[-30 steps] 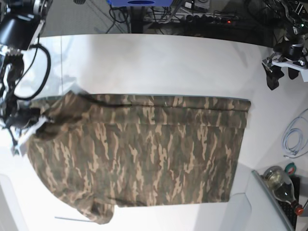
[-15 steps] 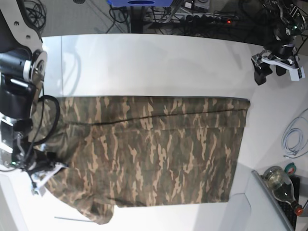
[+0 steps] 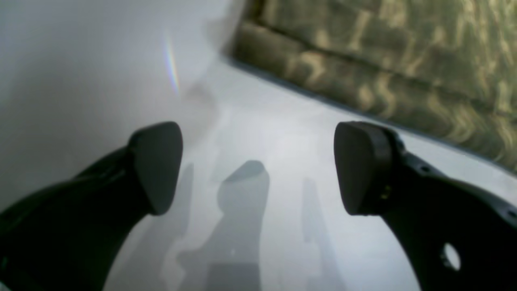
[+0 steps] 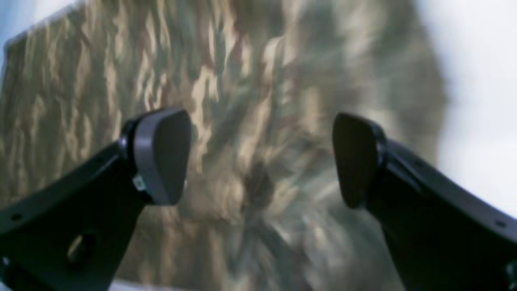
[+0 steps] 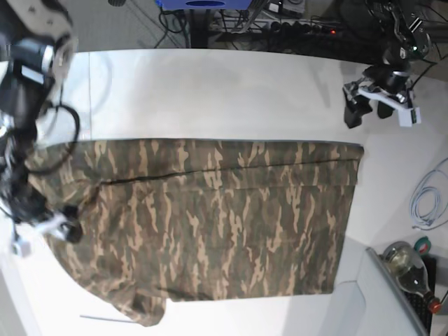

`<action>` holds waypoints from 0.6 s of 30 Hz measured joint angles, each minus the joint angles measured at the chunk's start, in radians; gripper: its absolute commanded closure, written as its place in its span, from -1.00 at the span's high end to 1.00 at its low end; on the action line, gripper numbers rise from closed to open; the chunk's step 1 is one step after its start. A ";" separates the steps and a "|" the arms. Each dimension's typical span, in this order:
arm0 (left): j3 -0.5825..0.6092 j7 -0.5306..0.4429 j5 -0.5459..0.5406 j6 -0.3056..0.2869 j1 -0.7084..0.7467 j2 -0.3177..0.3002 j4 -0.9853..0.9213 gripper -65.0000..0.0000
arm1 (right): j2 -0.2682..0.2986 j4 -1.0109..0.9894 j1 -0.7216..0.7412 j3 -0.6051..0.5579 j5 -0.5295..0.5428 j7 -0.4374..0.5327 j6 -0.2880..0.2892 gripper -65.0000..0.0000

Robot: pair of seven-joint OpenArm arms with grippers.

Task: Layout the t-shirt on the table in an organized manner, then fold the t-shirt properly
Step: 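Grasp the shirt edge again with both grippers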

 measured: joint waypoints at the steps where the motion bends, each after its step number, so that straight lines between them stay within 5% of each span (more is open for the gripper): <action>1: -0.009 -0.002 0.000 0.000 -0.018 0.001 -0.030 0.73 | -0.011 0.095 -0.076 0.010 -0.010 -0.045 -0.008 0.54; 7: -0.056 -0.098 -0.002 0.003 -0.132 0.030 -0.219 0.73 | -0.150 0.412 -0.402 0.058 0.089 0.000 0.008 0.55; 18: 0.005 -0.234 -0.021 -0.018 -0.256 0.012 -0.414 0.73 | -0.135 0.429 -0.538 0.069 0.089 0.056 0.002 0.55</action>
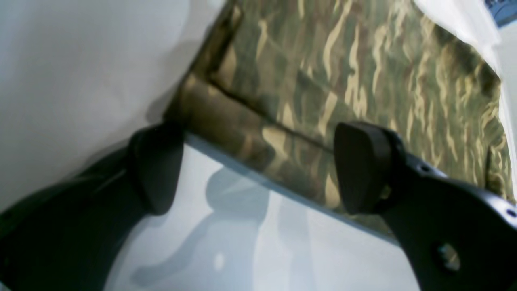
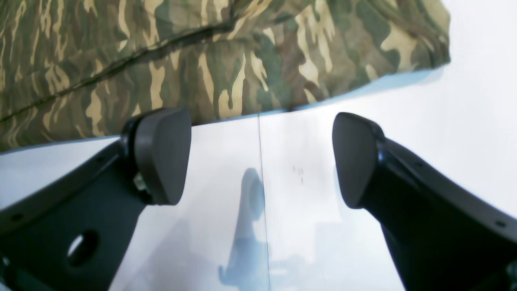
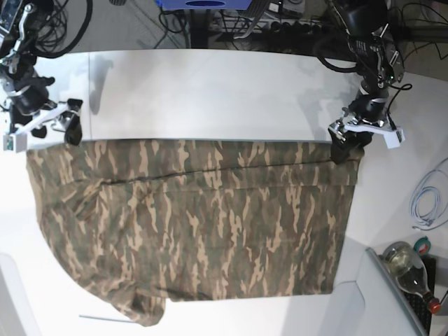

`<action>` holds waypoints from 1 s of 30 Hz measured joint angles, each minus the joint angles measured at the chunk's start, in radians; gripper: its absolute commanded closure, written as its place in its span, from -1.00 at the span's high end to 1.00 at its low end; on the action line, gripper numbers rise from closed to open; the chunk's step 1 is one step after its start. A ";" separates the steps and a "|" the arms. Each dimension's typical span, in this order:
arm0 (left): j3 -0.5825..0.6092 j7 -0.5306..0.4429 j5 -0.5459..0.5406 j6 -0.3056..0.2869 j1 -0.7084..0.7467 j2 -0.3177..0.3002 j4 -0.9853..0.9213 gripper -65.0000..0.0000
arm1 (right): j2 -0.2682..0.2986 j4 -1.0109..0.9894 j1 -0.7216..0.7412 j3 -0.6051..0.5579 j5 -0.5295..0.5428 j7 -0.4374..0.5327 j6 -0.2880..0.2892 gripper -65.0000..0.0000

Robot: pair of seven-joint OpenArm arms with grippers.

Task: Layout the t-shirt on the table in an organized manner, then fold the t-shirt properly
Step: 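Grasp the shirt edge again with both grippers, then lift the held edge with both grippers and lay it back down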

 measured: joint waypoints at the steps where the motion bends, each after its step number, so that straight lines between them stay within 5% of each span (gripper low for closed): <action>1: -0.002 -0.008 -0.001 0.004 -0.012 -0.003 -0.016 0.73 | 0.002 -0.002 -0.001 0.002 0.000 -0.001 0.000 0.55; 8: -0.029 -0.032 -0.020 -0.016 -0.060 -0.016 -0.108 0.72 | 0.002 -0.004 -0.002 0.003 -0.003 0.002 0.000 0.55; 15: -0.045 -0.019 -0.004 0.000 -0.051 -0.016 -0.109 -0.12 | -0.004 -0.004 0.001 0.003 -0.002 0.002 -0.001 0.54; 25: -0.047 -0.019 -0.004 0.001 -0.048 -0.016 -0.111 -0.25 | -0.004 -0.004 0.001 0.003 -0.002 0.002 0.000 0.54; 30: -0.044 -0.003 0.002 0.011 -0.047 -0.016 -0.113 -0.79 | -0.008 -0.013 0.005 0.024 0.007 0.002 0.000 0.54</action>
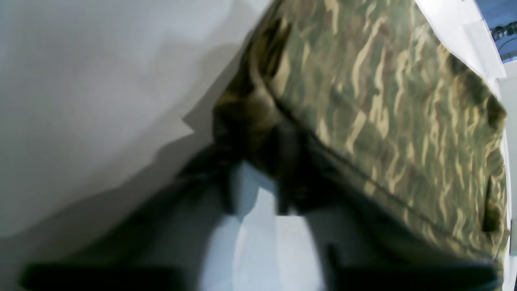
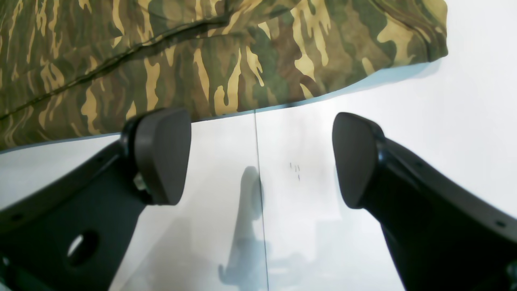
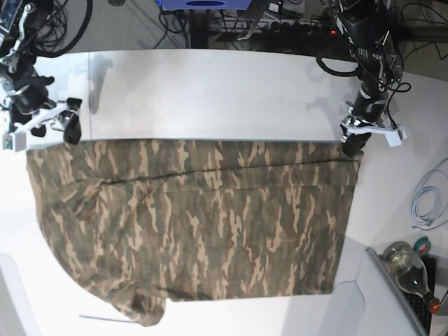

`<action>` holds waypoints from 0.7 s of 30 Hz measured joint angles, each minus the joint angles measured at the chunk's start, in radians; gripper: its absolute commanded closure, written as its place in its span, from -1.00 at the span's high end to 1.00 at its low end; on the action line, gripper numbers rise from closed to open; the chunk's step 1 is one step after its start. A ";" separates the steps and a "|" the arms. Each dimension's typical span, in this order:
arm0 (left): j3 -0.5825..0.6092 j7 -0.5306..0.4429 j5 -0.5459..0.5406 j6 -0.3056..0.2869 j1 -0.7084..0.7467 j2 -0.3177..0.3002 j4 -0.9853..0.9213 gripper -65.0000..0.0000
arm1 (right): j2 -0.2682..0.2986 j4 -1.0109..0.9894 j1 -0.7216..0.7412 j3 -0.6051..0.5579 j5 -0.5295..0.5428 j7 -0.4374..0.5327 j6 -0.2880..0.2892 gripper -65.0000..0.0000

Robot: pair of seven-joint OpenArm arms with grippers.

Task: Layout the t-shirt on the table in an organized manner, then fold the t-shirt properly
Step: 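Lift the held edge with both grippers and lay it back down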

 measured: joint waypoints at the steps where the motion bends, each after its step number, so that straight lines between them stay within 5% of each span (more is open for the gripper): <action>1: 0.000 0.003 0.002 0.000 0.000 0.002 0.000 -0.90 | -0.013 -0.016 0.013 0.028 0.000 0.001 0.000 0.55; 7: 0.002 0.007 0.004 0.000 0.003 0.002 -0.002 -1.00 | -0.061 -0.215 0.131 0.200 -0.006 -0.032 0.005 0.57; 10: 0.003 0.007 0.005 0.000 0.003 0.002 0.000 -1.00 | -0.064 -0.283 0.160 0.238 0.002 -0.076 0.089 0.57; 12: 0.003 0.007 0.005 0.000 0.009 0.002 0.003 -1.00 | -0.064 -0.327 0.187 0.258 0.013 -0.069 0.095 0.57; 21: 0.004 0.017 0.003 -0.002 0.016 -0.017 0.005 -1.00 | 0.019 -0.615 0.369 0.317 0.023 0.008 0.098 0.55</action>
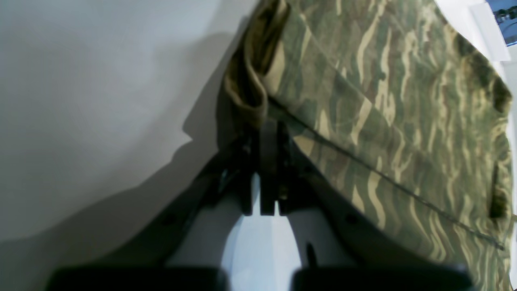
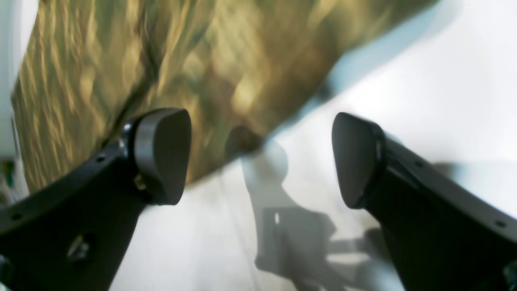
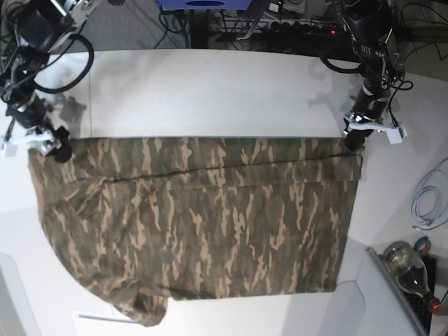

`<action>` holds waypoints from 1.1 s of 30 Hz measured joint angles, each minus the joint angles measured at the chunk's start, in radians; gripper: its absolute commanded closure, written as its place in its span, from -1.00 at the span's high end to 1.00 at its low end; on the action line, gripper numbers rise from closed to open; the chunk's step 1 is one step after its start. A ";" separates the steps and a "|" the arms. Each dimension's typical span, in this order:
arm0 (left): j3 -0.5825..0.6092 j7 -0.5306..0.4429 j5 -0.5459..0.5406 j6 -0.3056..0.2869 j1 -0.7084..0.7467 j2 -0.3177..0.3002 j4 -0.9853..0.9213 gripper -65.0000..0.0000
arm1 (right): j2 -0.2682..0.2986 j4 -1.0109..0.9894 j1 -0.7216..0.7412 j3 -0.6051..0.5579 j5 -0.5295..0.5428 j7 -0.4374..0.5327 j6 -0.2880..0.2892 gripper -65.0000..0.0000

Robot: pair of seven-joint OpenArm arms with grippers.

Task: Layout the t-shirt on the table in an organized manner, then fold the t-shirt properly
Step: 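Lift the held edge with both grippers and lay it back down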

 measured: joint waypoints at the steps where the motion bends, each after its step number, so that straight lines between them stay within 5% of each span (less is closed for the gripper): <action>1: 0.000 -0.004 -0.001 0.001 0.000 0.001 0.000 -1.00 | 0.016 -0.040 0.014 -0.003 0.001 0.031 0.004 0.55; 4: 0.000 -0.003 0.002 0.001 0.000 0.000 0.000 -1.00 | 0.055 -0.151 0.053 -0.005 0.023 0.082 0.012 0.47; 6: 0.000 -0.003 0.000 0.002 0.000 0.000 0.000 -1.00 | 0.076 -0.198 0.077 -0.005 0.017 0.076 0.016 0.01; 8: 0.000 -0.003 0.001 0.002 0.000 0.000 0.000 -1.00 | 0.080 -0.206 0.083 -0.005 0.000 0.056 0.008 -0.76; 9: 0.000 -0.003 0.001 0.002 0.000 0.000 0.000 -1.00 | 0.076 -0.207 0.078 -0.005 -0.003 0.049 0.008 -1.00; 12: 0.001 0.013 0.008 0.011 0.003 0.003 0.028 -1.00 | 0.073 -0.198 0.076 -0.005 -0.002 -0.008 0.008 -0.90; 16: 0.003 0.163 0.027 0.097 0.010 0.008 0.154 -1.00 | 0.070 -0.042 0.101 -0.006 -0.008 -0.178 -0.013 -1.00; 23: 0.006 0.366 0.024 0.119 -0.122 0.013 0.374 -1.00 | 0.069 0.124 0.272 -0.012 -0.005 -0.408 -0.200 -0.99; 27: 0.001 0.463 0.018 0.118 -0.170 0.016 0.489 -1.00 | 0.076 0.185 0.316 -0.013 -0.004 -0.510 -0.207 -1.00; 33: 0.000 0.438 0.016 0.119 -0.045 0.016 0.486 -1.00 | 0.082 0.231 0.186 -0.066 -0.005 -0.504 -0.200 -1.00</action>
